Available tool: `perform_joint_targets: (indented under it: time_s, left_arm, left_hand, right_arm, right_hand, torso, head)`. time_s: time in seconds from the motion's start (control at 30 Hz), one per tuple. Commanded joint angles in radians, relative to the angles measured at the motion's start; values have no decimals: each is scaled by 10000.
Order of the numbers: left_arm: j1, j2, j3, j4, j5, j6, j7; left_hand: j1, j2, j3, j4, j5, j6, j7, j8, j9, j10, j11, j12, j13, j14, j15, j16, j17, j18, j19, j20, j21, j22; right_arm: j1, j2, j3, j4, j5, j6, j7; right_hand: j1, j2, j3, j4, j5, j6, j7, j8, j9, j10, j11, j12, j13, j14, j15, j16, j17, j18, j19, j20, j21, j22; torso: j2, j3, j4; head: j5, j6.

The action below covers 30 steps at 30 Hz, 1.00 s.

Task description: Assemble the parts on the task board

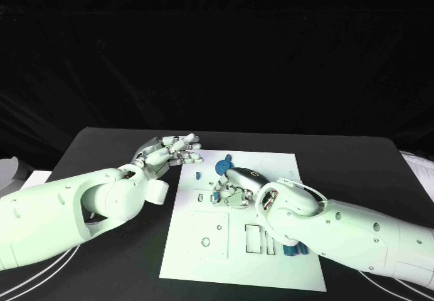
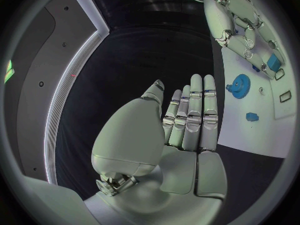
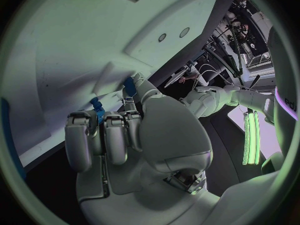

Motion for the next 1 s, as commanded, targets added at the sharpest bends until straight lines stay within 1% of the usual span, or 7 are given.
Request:
perform_joint_targets:
  time_s: [0.03, 0.17, 0.33, 0.5, 0.7, 0.83, 1.0]
  left_arm:
    - [5, 18, 5, 6, 28, 242, 100]
    - [5, 18, 5, -2, 28, 243, 99]
    - [5, 29, 5, -11, 28, 252, 98]
    - [5, 29, 5, -16, 28, 259, 96]
    - [5, 20, 5, -7, 28, 254, 92]
    - [5, 21, 5, -3, 28, 253, 89]
    - [5, 12, 5, -2, 28, 251, 87]
  left_hand:
    - [-1, 82, 8, -44, -21, -65, 26, -22, -6, 12, 50, -63, -12, -39, 38, -55, 8, 115, 15, 42, -47, -16]
    - [-1, 82, 8, -44, -21, -65, 26, -22, -6, 12, 50, -63, -12, -39, 38, -55, 8, 115, 15, 42, -47, -16]
    - [-1, 82, 8, -44, -21, -65, 26, -22, -6, 12, 50, -63, -12, -39, 38, -55, 8, 115, 15, 42, -47, -16]
    - [-1, 82, 8, -44, -21, -65, 26, -22, -6, 12, 50, -63, -12, -39, 38, -55, 8, 115, 15, 42, -47, -16]
    - [-1, 82, 8, -44, -21, -65, 26, -22, -6, 12, 50, -63, -12, -39, 38, -55, 8, 115, 15, 42, -47, -16]
    - [-1, 82, 8, -44, -21, -65, 26, -22, -6, 12, 50, -63, -12, -39, 38, -55, 8, 115, 15, 42, -47, -16]
    - [-1, 82, 8, -44, -21, -65, 26, -22, -6, 12, 50, -63, -12, -39, 38, -55, 8, 115, 15, 42, -47, -16]
  right_arm:
    - [-27, -51, -18, -7, -732, 212, -470]
    - [-29, -83, -18, 23, -895, 324, -537]
    - [-33, -97, -18, 72, -976, 482, -567]
    - [-36, -116, -18, 104, -1009, 716, -621]
    - [-37, -83, -18, 75, -1027, 1063, -711]
    - [-39, -73, -19, 94, -1160, 1115, -789]
    - [-45, -84, -19, 125, -1252, 1104, -860]
  right_hand:
    - [23, 55, 28, 33, 62, 374, -298, 15, 12, 648, -29, 19, 2003, 1037, -76, 30, 2614, -120, 535, -37, 7, 1516]
    - [28, 40, 40, 18, 89, 380, -302, 10, 14, 648, -34, 16, 2001, 1037, -79, 29, 2612, -119, 534, -39, 5, 1512]
    - [31, 32, 59, 3, 131, 388, -306, 6, 16, 651, -37, 23, 2006, 1036, -83, 27, 2608, -119, 534, -43, 4, 1512]
    - [17, 16, 68, -2, 160, 390, -302, -2, 17, 647, -37, 12, 2000, 1034, -86, 23, 2601, -118, 533, -45, 2, 1509]
    - [-218, -144, 2, 78, -132, 286, -235, -115, -11, 601, 15, -105, 1935, 1022, -54, -8, 2547, -109, 511, -34, -26, 1459]
    - [-450, -345, -124, 182, -209, 148, -158, -234, -52, 550, 79, -228, 1865, 1016, -5, -22, 2522, -103, 497, -2, -44, 1429]
    - [-588, -492, -209, 266, -253, 34, -100, -334, -93, 497, 130, -355, 1793, 1012, 39, -33, 2502, -96, 483, 38, -62, 1397]
  torso:
    - [-4, -4, 4]
    - [1, 1, 0]
    - [-11, -11, 8]
    - [-9, -11, 13]
    - [-6, -21, 6]
    - [-10, -18, 12]
    - [-7, -20, 23]
  head:
    - [-15, -31]
    - [-16, -34]
    - [-33, -48]
    - [-59, -78]
    - [-59, -71]
    - [-85, -68]
    - [-98, -77]
